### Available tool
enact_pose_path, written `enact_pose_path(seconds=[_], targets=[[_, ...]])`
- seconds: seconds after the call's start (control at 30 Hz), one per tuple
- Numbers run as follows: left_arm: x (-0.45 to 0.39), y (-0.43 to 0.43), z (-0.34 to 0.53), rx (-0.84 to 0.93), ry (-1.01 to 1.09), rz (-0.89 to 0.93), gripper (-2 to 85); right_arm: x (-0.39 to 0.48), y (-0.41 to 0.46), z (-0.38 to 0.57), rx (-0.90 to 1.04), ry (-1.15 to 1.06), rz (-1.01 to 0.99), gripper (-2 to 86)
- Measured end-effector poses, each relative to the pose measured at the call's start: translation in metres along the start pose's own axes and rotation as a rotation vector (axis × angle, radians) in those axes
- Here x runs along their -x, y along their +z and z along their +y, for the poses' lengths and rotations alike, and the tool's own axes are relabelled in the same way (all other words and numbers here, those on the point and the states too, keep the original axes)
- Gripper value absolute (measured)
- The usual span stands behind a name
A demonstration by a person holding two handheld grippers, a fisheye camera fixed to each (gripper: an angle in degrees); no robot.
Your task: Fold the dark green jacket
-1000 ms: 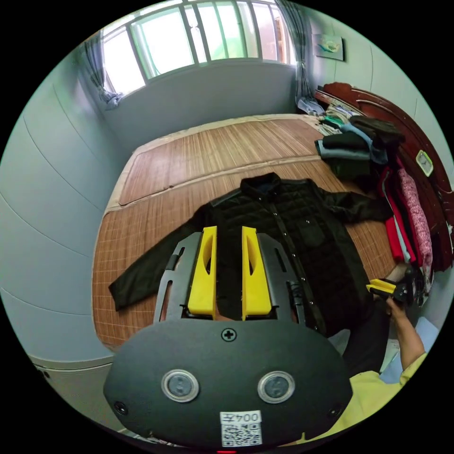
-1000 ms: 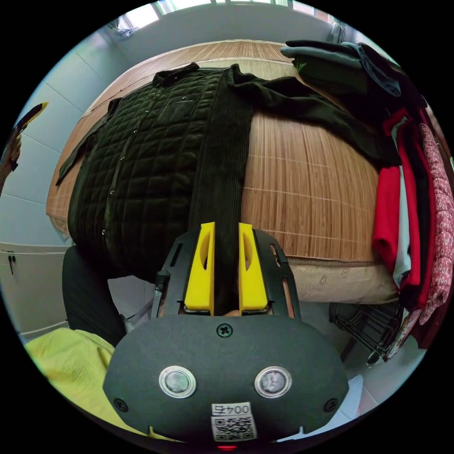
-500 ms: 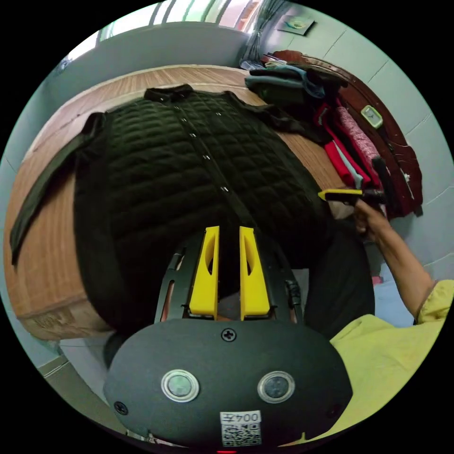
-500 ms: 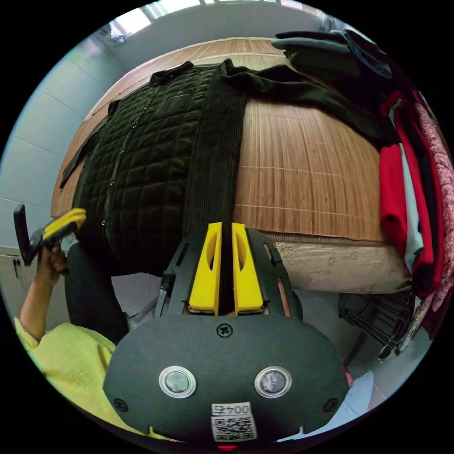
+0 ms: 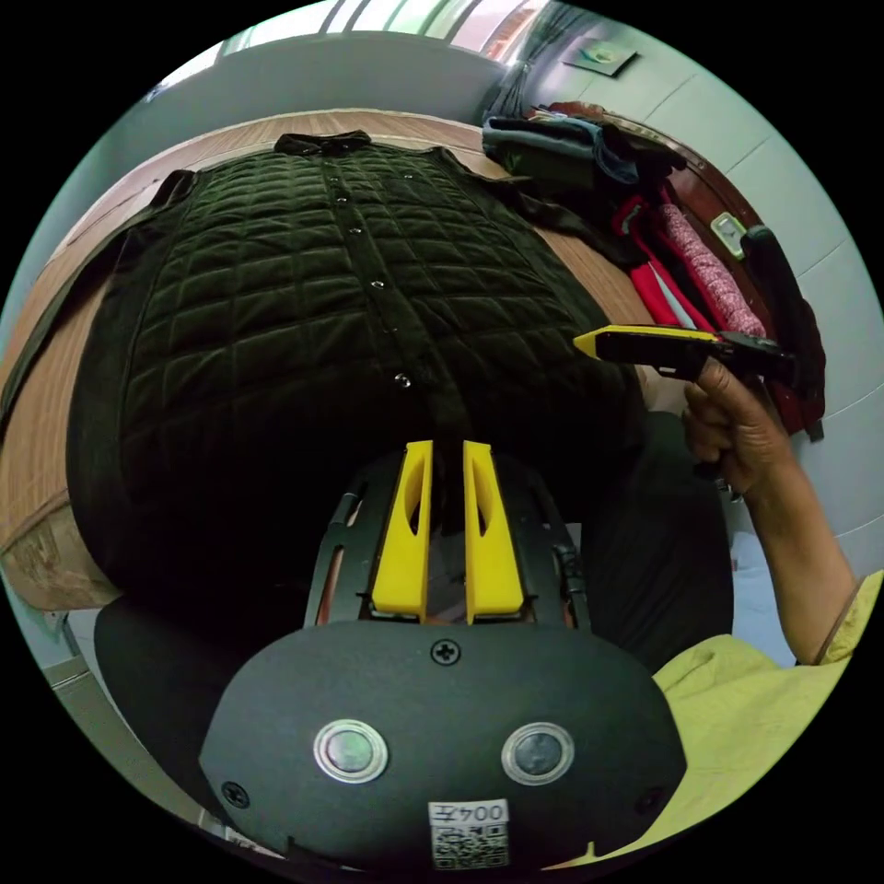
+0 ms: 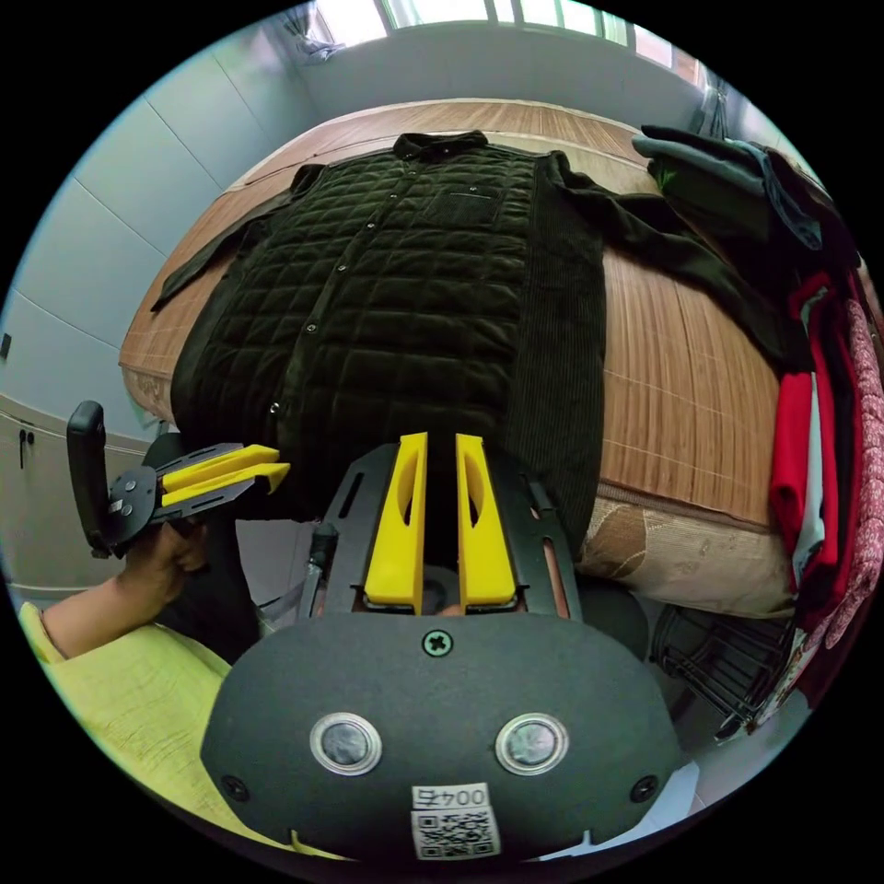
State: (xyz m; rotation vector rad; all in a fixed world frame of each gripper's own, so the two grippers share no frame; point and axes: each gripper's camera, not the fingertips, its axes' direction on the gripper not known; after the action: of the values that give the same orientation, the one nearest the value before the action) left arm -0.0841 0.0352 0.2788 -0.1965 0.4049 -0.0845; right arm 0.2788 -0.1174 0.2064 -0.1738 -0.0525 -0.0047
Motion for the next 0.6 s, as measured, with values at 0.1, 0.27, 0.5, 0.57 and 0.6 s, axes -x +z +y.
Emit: enact_pose_path(seconds=[0.1, 0.27, 0.5, 0.57, 0.6], targets=[[-0.005, 0.007, 0.003, -0.003, 0.023, 0.001, 6.5, 0.000, 0.007, 0.004, 0.024, 0.001, -0.006, 6.1], [-0.012, 0.013, 0.010, -0.005, 0.071, -0.042, 6.5, -0.001, 0.013, 0.010, 0.030, 0.010, -0.001, 5.2], [-0.014, 0.017, 0.016, 0.002, 0.077, -0.032, 2.3, -0.002, 0.016, 0.015, 0.046, 0.007, 0.003, 4.7], [-0.016, 0.015, 0.020, -0.008, 0.074, -0.025, 1.8, -0.003, 0.016, 0.016, 0.051, 0.009, 0.003, 4.6], [-0.016, 0.012, 0.022, -0.016, 0.063, -0.013, 1.6, -0.004, 0.016, 0.017, 0.055, 0.010, 0.004, 4.4]])
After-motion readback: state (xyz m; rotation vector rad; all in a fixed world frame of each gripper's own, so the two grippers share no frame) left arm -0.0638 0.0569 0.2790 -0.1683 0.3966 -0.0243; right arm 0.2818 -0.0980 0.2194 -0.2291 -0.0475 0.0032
